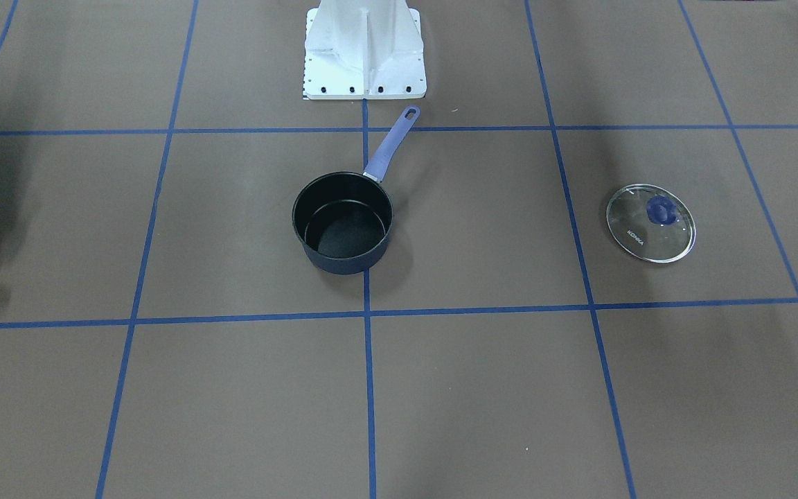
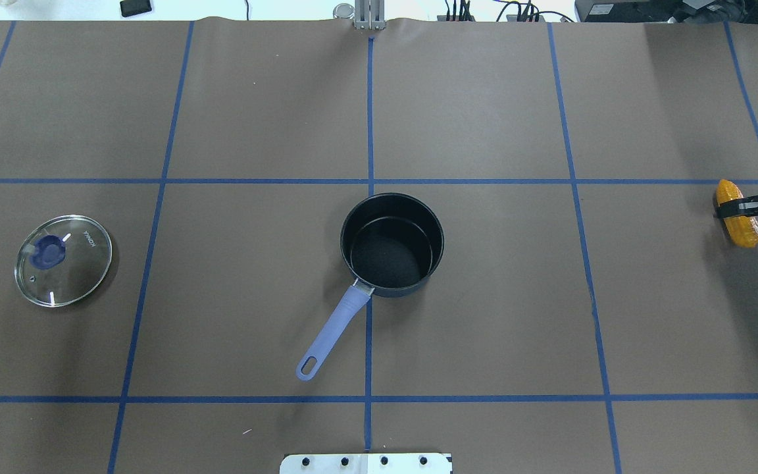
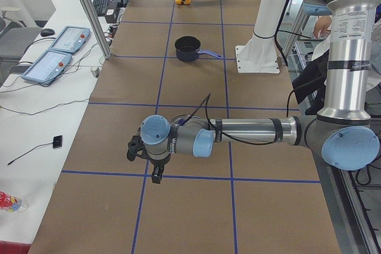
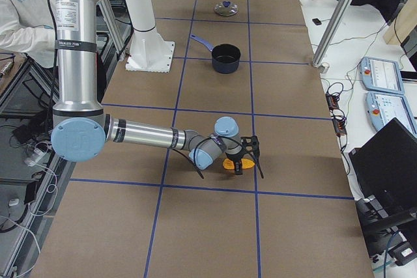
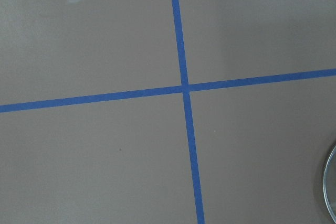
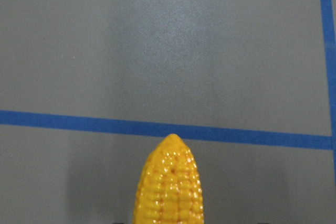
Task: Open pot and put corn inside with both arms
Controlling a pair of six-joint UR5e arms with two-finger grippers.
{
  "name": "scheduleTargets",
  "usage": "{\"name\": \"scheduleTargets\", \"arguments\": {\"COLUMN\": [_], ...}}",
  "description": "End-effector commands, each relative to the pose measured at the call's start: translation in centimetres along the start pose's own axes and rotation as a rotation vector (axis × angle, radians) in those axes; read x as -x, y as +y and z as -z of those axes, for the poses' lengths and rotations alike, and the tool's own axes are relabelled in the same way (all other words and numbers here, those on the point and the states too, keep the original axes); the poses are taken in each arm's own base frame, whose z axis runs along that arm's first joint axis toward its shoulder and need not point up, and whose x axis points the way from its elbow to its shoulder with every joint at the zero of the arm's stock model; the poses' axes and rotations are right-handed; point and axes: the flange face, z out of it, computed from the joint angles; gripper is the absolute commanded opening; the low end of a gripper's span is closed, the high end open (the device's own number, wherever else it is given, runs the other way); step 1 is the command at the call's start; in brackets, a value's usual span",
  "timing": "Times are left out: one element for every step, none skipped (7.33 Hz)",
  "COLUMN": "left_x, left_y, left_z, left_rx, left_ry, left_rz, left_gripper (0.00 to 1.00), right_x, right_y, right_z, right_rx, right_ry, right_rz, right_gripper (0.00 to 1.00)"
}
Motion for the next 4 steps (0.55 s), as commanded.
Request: {"name": "scheduleTargets", "arguments": {"left_x": [0.0, -0.1, 0.1, 0.2], "left_y": [0.0, 0.0, 0.2, 0.3], "left_z": [-0.1, -0.2, -0.3, -0.4], "left_rx": [0.002, 0.003, 0.007, 0.011], "left_ry": [0.0, 0.0, 0.001, 0.002], "left_rz": [-0.001, -0.002, 0.003, 0.012], "left_gripper": [0.98, 0.98, 0.98, 0.98], "right_x": [1.1, 2.4, 4.2, 7.2], "right_y": [-0.5, -1.2, -1.9, -4.1], "right_z": [0.3, 1.3, 2.7, 4.4], "right_rx": [-0.011, -0.023, -0.029, -0.031], "right_ry": [-0.019, -0.045, -0.082, -0.095], "right_rz": [0.014, 0.03, 0.042, 0.048], "right_gripper": [0.0, 0.0, 0.0, 0.0]}}
